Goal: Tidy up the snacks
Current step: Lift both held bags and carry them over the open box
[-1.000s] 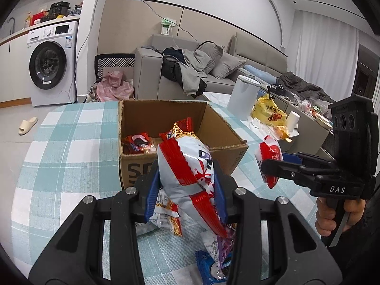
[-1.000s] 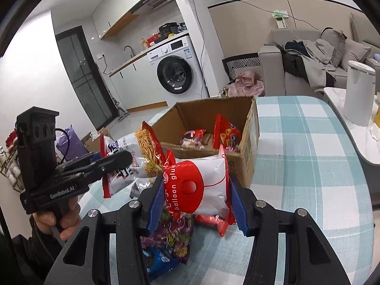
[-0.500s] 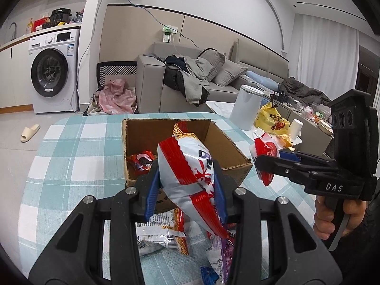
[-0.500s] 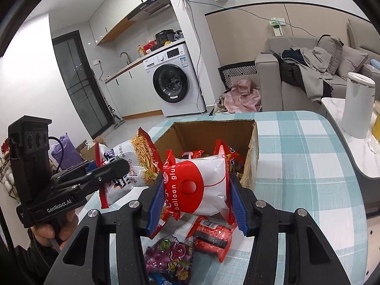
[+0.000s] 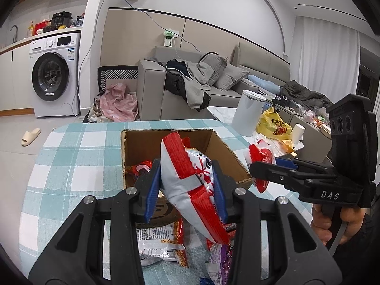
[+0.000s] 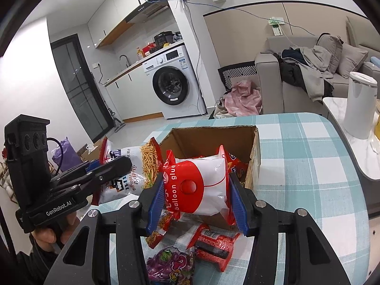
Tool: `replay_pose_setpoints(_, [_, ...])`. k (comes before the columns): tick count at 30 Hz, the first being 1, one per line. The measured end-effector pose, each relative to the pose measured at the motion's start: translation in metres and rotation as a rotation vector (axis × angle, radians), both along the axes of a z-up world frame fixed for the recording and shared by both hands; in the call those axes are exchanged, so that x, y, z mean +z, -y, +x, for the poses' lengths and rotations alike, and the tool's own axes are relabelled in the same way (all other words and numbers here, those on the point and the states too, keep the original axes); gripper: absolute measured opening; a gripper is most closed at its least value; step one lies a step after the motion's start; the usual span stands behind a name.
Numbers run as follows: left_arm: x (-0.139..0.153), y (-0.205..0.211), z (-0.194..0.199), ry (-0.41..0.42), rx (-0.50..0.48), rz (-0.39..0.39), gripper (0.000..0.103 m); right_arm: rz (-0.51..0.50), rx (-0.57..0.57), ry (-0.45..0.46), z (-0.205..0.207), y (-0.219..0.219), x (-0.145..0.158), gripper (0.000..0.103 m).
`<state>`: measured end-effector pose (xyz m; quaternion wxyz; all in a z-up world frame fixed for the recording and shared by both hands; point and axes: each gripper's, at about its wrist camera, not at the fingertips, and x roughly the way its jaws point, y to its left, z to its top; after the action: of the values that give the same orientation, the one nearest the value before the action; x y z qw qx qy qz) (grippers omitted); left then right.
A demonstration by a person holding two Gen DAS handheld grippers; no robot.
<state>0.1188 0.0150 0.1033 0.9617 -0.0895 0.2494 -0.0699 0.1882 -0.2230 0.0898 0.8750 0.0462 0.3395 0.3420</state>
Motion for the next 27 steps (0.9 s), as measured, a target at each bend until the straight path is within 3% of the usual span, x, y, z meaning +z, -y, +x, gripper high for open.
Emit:
replay_pose_setpoints(14, [0.01, -0.018, 0.018, 0.023, 0.051, -0.026, 0.036, 0.014, -0.01, -0.003, 0.015, -0.013, -0.001, 0.052])
replay_pose_setpoints(27, [-0.017, -0.032, 0.06, -0.046, 0.082, -0.024, 0.036, 0.014, -0.025, -0.024, 0.036, -0.033, -0.008, 0.052])
